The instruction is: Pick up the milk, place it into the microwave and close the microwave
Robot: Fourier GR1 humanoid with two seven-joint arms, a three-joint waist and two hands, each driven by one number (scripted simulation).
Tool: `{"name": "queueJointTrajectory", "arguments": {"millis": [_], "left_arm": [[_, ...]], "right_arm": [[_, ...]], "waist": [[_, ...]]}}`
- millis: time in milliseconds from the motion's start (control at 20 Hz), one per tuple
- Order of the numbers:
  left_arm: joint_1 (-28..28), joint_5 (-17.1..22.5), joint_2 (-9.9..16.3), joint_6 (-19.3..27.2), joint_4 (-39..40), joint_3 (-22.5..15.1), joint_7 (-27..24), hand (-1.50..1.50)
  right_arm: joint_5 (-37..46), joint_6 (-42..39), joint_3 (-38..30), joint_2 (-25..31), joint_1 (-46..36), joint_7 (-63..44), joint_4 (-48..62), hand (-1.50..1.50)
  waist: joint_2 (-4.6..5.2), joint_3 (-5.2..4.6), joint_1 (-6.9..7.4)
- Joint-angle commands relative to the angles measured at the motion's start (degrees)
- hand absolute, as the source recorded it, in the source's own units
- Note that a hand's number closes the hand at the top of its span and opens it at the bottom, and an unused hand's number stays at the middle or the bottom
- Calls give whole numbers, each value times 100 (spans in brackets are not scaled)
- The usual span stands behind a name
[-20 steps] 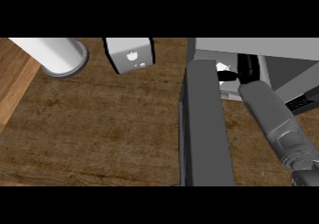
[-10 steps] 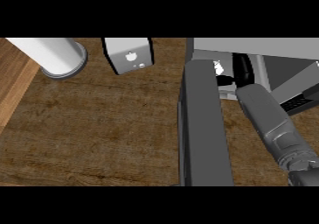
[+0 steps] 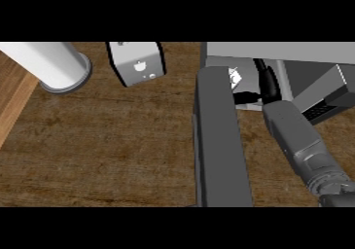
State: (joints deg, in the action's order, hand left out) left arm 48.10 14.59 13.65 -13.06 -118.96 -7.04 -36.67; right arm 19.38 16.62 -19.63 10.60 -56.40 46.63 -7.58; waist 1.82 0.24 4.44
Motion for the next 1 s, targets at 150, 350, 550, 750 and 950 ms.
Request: {"name": "queueJointTrajectory", "arguments": {"millis": [150,350,550,750,950], "left_arm": [[-265,-465,-176,107,174,-340,48,-150],[-245,-934,-328,438,-452,-858,561,-150],[-941,-1256,-473,557,-29,-1094,827,-150],[-868,-1396,-485,651,-458,-1422,1278,-150],[-1478,-1486,-584,609,74,-1588,1570,-150]], "right_arm": [[-211,-855,-130,86,244,363,-87,-150],[-245,-1201,-89,37,697,660,-122,-150],[-324,-1762,-44,247,1005,715,-318,-150],[-336,-1485,174,-510,1670,911,-786,-150],[-444,-1995,287,-309,2121,725,-1315,-150]], "waist": [[-99,-13,-212],[-132,-13,-279],[-166,-20,-406],[-235,-28,-526],[-236,-32,-578]]}}
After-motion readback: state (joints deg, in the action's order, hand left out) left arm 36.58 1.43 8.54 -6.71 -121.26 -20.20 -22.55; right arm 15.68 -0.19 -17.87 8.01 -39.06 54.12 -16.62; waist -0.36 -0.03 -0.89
